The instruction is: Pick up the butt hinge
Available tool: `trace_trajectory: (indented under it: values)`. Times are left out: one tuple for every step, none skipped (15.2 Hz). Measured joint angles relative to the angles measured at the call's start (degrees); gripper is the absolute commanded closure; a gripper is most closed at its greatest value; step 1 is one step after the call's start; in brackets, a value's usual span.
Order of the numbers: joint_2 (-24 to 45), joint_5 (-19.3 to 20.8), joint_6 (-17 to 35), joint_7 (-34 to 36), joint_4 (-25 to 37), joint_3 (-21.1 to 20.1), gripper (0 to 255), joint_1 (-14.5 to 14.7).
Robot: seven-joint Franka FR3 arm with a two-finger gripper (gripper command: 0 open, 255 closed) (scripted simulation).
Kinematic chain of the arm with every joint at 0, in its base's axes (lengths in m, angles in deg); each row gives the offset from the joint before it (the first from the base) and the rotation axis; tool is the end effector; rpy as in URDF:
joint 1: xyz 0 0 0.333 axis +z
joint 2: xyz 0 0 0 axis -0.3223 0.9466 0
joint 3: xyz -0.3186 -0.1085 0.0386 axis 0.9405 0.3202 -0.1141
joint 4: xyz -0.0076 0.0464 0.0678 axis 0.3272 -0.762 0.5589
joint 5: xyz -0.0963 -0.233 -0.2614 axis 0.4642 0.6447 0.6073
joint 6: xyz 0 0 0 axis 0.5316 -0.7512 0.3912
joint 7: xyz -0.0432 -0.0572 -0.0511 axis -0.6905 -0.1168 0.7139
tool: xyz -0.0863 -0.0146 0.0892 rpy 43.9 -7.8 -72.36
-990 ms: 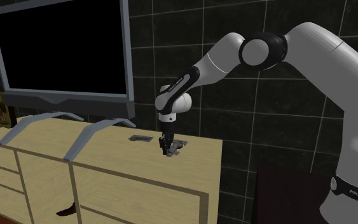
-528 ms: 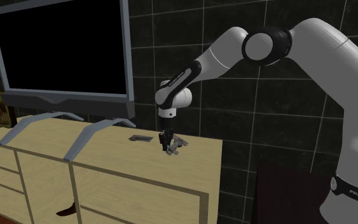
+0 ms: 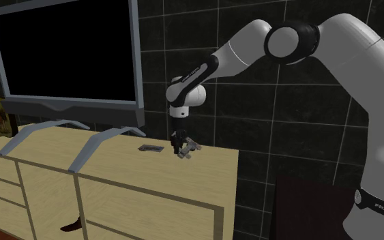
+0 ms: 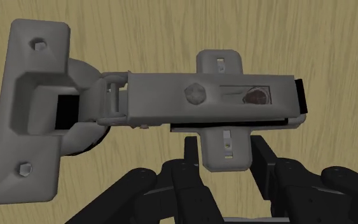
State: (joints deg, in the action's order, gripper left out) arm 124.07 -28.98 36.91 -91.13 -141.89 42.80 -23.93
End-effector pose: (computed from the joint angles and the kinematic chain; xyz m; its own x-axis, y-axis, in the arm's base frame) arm 0.6839 -0.1353 0.2616 0.9975 0.0709 -0.0004 0.0705 -0.9921 -0.1037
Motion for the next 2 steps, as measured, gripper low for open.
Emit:
trace_trajectory:
  values:
    - [-0.4,0.1,-0.6,0.2,0.2,0.1,255,0.1]
    - [-0.8,0.2,-0.9,0.3,0.2,0.1,255,0.2]
